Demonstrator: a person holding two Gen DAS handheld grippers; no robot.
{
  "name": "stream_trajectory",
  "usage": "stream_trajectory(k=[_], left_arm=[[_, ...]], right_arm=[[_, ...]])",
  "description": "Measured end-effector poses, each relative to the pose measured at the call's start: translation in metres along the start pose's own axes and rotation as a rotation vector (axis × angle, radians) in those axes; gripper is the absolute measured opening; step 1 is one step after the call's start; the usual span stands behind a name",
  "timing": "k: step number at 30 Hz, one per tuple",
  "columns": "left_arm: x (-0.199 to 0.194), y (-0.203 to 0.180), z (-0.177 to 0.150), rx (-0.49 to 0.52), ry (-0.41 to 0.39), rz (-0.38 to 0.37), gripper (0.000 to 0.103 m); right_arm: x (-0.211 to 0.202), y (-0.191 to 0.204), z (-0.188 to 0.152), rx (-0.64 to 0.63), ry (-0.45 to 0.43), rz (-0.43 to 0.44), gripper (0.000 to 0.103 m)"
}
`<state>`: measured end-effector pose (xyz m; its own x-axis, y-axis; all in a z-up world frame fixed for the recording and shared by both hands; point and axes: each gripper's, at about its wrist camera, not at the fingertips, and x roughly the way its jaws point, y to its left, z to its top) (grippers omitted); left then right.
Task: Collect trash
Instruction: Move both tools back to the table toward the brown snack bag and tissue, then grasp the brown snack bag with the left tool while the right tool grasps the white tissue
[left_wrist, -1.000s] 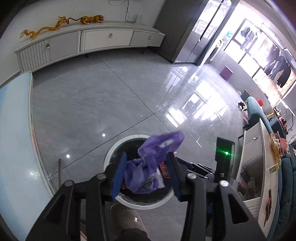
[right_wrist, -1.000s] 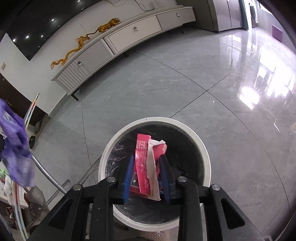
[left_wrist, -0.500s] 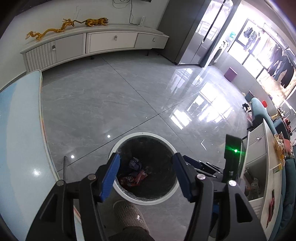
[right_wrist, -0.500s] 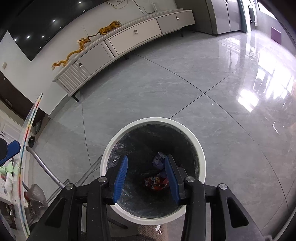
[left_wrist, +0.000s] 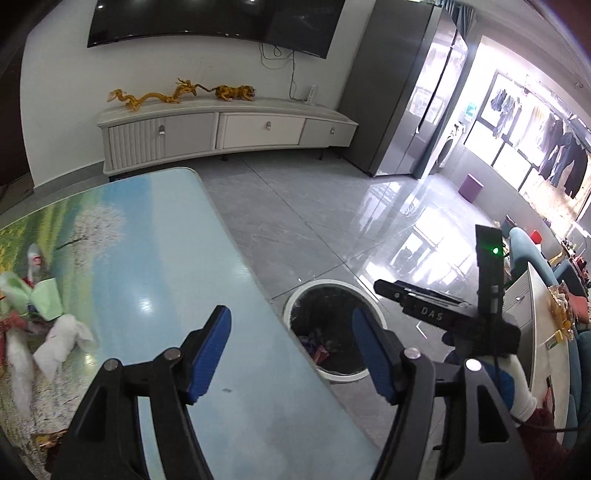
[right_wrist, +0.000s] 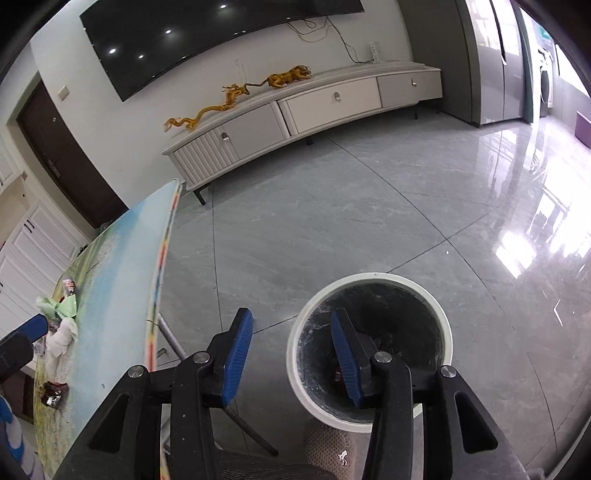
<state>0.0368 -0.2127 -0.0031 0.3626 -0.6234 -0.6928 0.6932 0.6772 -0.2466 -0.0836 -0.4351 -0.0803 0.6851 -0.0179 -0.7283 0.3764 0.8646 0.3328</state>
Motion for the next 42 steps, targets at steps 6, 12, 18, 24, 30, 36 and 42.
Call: stream_trajectory(k=[6,12,18,24,30,36,42], left_arm=[[-0.073,0.073,-0.039,-0.019,-0.070,0.081,0.070],[-0.119,0.130,-0.086,0.032,-0.061,0.178,0.072],[-0.121,0.142,-0.113,0.142,-0.008,0.164,0.072],[-0.097,0.138,-0.119,0.267,0.046,0.131,0.072],[-0.074,0.148,-0.115,0.309,0.068,0.128,0.072],[-0.064,0.156,-0.121,0.297,0.084,0.114,0.072],[-0.063,0.164,-0.128,0.241,0.077,0.091,0.071]], right_arm=[[-0.024,0.067,0.005,-0.110,-0.016,0.050,0.044],[-0.032,0.134,-0.001,-0.184,0.000,0.127,0.048],[-0.023,0.193,-0.015,-0.259,0.037,0.162,0.054],[-0.009,0.223,-0.027,-0.289,0.086,0.162,0.055],[0.006,0.247,-0.036,-0.329,0.129,0.170,0.057],[0.033,0.276,-0.040,-0.340,0.189,0.216,0.062],[0.061,0.302,-0.043,-0.321,0.243,0.284,0.064]])
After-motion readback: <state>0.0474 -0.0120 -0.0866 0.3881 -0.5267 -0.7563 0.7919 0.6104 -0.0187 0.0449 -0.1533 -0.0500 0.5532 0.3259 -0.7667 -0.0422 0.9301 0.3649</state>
